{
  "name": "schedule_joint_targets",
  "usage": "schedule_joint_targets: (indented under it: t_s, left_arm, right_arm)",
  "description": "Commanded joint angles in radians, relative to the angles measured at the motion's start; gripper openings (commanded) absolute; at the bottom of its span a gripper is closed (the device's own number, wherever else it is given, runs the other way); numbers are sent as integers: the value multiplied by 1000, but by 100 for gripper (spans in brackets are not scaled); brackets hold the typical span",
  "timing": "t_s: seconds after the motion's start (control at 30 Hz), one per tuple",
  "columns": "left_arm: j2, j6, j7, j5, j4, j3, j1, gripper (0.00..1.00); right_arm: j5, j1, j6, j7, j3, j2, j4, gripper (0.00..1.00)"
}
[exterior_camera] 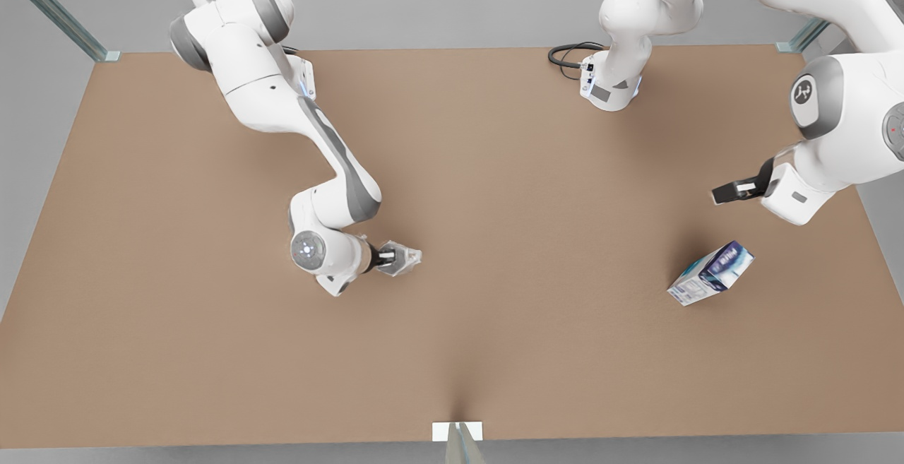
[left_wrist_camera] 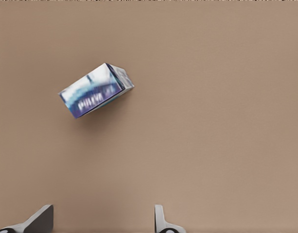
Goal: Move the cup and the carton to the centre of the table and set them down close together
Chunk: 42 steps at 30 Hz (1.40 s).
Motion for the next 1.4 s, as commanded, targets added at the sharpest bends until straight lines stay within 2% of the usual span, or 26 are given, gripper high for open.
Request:
schedule_joint_targets:
  t_s: [0.0,0.1,0.2,0.27,0.3,0.33,0.4,0.5,0.63,0.7,0.73,0.8,0.83,0.87,0.93,1.27,1.3,1.33,1.37]
  left_arm:
    - [-2,0,2,0,0,2,0,100]
    - [-11,68,282,3,-69,60,0,100]
    - [35,201,574,3,-106,73,16,100]
    - [38,313,726,5,-198,114,23,100]
    - [38,350,776,5,-230,143,23,100]
    - [40,364,806,5,-238,157,23,100]
    - [38,457,838,5,-304,157,25,100]
    - [54,473,939,3,-339,165,24,100]
    - [101,578,939,3,-359,163,23,100]
    - [138,641,939,3,-353,163,23,100]
    - [153,644,939,0,-352,163,23,100]
    - [176,677,936,-9,-348,158,22,100]
    - [182,680,933,-33,-347,152,19,100]
    - [190,680,934,-55,-347,148,16,100]
    - [205,680,934,-63,-347,143,14,100]
    - [241,738,931,-87,-347,128,13,100]
    - [241,736,933,-87,-347,128,14,73]
    - [241,736,933,-87,-347,128,14,54]
    - [241,736,933,-89,-347,128,14,51]
  right_arm:
    - [-5,13,-1,32,0,23,34,21]
    - [32,90,11,217,-1,170,232,21]
    - [46,167,89,343,-3,244,286,21]
    - [53,197,131,405,-3,247,287,21]
    - [53,203,141,409,-4,247,287,88]
    - [52,217,157,406,-9,245,286,100]
    - [49,217,155,405,-9,241,286,100]
    - [55,217,148,405,-7,219,284,100]
    - [124,196,63,398,-10,92,273,100]
    - [78,50,-136,281,-23,-1,250,100]
    - [-101,-31,-276,219,-26,-31,258,100]
    - [-177,-165,-317,145,-46,-77,252,100]
    - [-279,-241,-377,41,-69,-133,252,100]
    - [-287,-309,-432,-56,-69,-184,250,100]
    - [-307,-344,-524,-57,-69,-299,233,100]
    - [-332,-363,-515,-66,-70,-305,235,100]
    - [-330,-363,-514,-66,-70,-304,233,100]
    - [-330,-363,-514,-66,-70,-304,233,100]
    - [-330,-364,-514,-66,-69,-302,232,100]
